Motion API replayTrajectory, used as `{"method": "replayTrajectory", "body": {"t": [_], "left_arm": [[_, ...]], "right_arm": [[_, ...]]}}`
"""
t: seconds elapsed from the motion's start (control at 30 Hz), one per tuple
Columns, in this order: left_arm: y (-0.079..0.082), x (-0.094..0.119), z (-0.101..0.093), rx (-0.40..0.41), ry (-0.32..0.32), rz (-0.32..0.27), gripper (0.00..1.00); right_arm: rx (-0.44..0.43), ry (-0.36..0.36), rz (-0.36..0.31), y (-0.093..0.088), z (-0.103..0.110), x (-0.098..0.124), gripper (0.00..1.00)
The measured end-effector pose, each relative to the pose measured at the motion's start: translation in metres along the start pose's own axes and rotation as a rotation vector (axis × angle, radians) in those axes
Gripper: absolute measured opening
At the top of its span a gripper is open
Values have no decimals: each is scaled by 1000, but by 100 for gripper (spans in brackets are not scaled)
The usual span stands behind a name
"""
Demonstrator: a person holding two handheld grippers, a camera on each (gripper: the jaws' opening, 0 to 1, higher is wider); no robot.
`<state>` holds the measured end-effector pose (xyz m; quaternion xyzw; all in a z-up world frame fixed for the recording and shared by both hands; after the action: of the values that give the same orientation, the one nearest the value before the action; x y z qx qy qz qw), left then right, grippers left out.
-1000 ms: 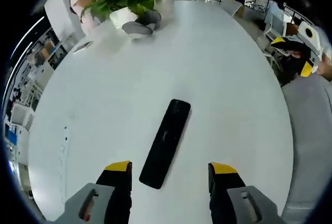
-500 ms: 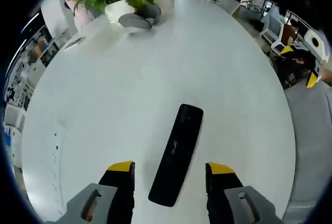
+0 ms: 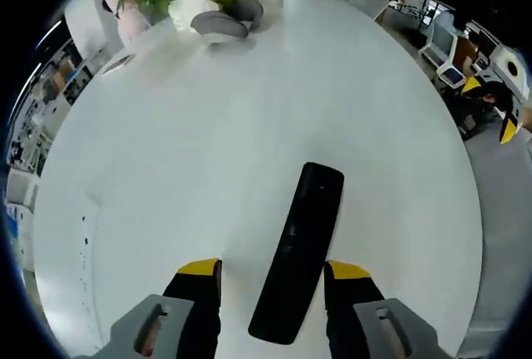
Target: Press the specified remote control buttons in sequence, fully releasing each button before pressing the next.
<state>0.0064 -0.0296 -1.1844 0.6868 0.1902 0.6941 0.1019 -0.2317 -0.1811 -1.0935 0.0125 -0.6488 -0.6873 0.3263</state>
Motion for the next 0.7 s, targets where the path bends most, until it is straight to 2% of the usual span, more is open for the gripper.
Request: {"method": "replayTrajectory", "body": {"t": [0.1, 0.2, 0.27, 0.3, 0.33, 0.37, 0.43, 0.63, 0.7], "left_arm": [[1, -1, 0, -28, -9, 9, 46], [1, -1, 2, -16, -7, 5, 43], [2, 0, 1, -14, -10, -3, 34], [2, 1, 1, -14, -12, -5, 25], [2, 0, 5, -49, 18, -8, 25], [3, 1, 3, -74, 11, -16, 25], [0, 3, -1, -30, 4, -7, 25], [-2, 3, -8, -29, 6, -11, 24], [-3, 3, -13, 33, 30, -14, 24]], "right_arm": [[1, 0, 5, -1, 0, 0, 46], [0, 3, 14, -2, 1, -1, 46], [6, 4, 18, -2, 2, -1, 45], [8, 4, 20, -2, 1, -1, 45], [12, 3, 23, -3, 1, -1, 45], [22, 0, 30, -4, 1, -1, 44], [28, 0, 38, -5, 1, -1, 43], [23, 5, 28, -4, 2, -1, 44], [35, 4, 33, -4, 3, -1, 44]]}}
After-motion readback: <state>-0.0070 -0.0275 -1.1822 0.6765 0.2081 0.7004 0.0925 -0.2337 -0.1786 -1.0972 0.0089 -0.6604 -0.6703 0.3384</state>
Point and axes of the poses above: the point that each gripper's makers call its tool centre point, and the gripper's own axes: x roughly backward along the fingers, z roughly to its left, y roughly out of its top, the point moved 1 cm from there along x, roughly backward along the fingers, and after that the axes turned 3 degrees about -z, right-handed, at the moved point
